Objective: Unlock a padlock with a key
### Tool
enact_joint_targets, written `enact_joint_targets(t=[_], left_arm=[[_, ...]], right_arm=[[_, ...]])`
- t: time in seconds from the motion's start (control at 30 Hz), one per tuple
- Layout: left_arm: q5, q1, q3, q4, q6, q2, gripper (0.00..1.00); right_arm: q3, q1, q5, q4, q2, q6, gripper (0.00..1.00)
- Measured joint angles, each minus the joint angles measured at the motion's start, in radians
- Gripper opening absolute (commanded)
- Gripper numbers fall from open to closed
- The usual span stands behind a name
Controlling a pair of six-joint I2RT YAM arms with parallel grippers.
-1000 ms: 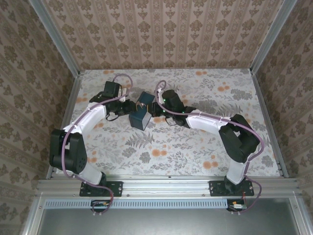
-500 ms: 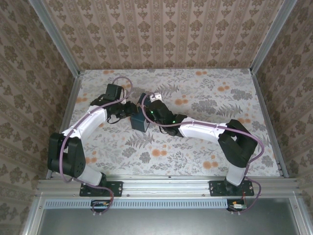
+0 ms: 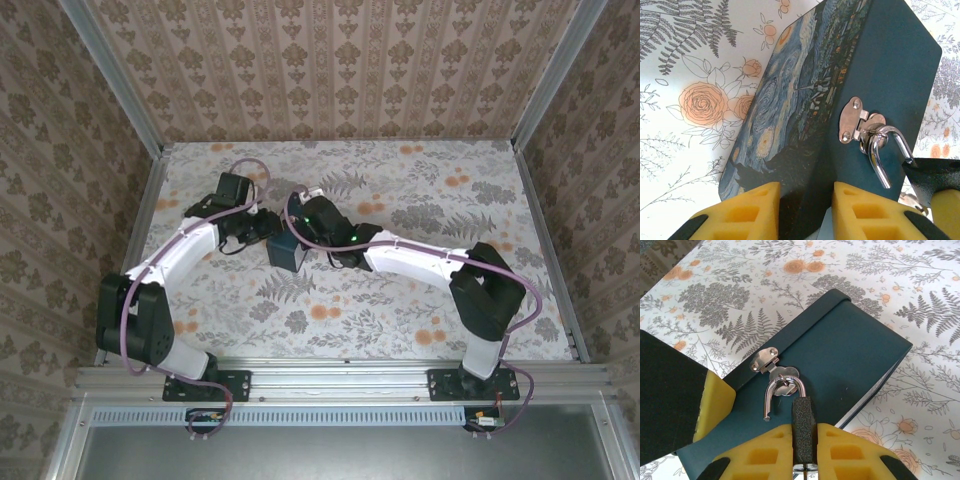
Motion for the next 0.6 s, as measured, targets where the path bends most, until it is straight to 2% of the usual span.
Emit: enact_joint_targets(t=[0.07, 0.2, 0.23, 0.3, 0.37, 0.43, 0.5, 0.6], left_arm=[[-0.004, 0.0, -0.008, 0.001, -0.012, -0.008, 0.29], [-0.008, 0.0, -0.013, 0.001, -0.026, -0.014, 0.29], [-0.008, 0.0, -0.013, 0.0, -0.026, -0.014, 0.29], [-0.01, 0.0, -0.013, 0.0, -0.026, -0.014, 0.29], [-0.011, 0.003, -0.013, 0.0, -0.026, -0.016, 0.29], [-0.01, 0.007, -0.013, -0.003, -0.027, -0.016, 0.29], [-0.01, 0.008, -0.013, -0.005, -0.029, -0.018, 0.29], [-0.007, 0.008, -0.013, -0.017, -0.03, -0.021, 0.3]], right_arm=[[0.026, -0.003, -0.024, -0.034, 0.011, -0.007, 0.23], [0.049, -0.005, -0.049, -0.068, 0.029, -0.016, 0.23], [0.05, -0.006, -0.052, -0.069, 0.029, -0.016, 0.22], [0.054, -0.012, -0.064, -0.076, 0.029, -0.023, 0.12], [0.056, -0.021, -0.081, -0.079, 0.029, -0.024, 0.1], [0.06, -0.026, -0.099, -0.084, 0.029, -0.023, 0.14], [0.065, -0.032, -0.115, -0.093, 0.029, -0.023, 0.24], [0.069, -0.036, -0.144, -0.121, 0.03, -0.032, 0.3]])
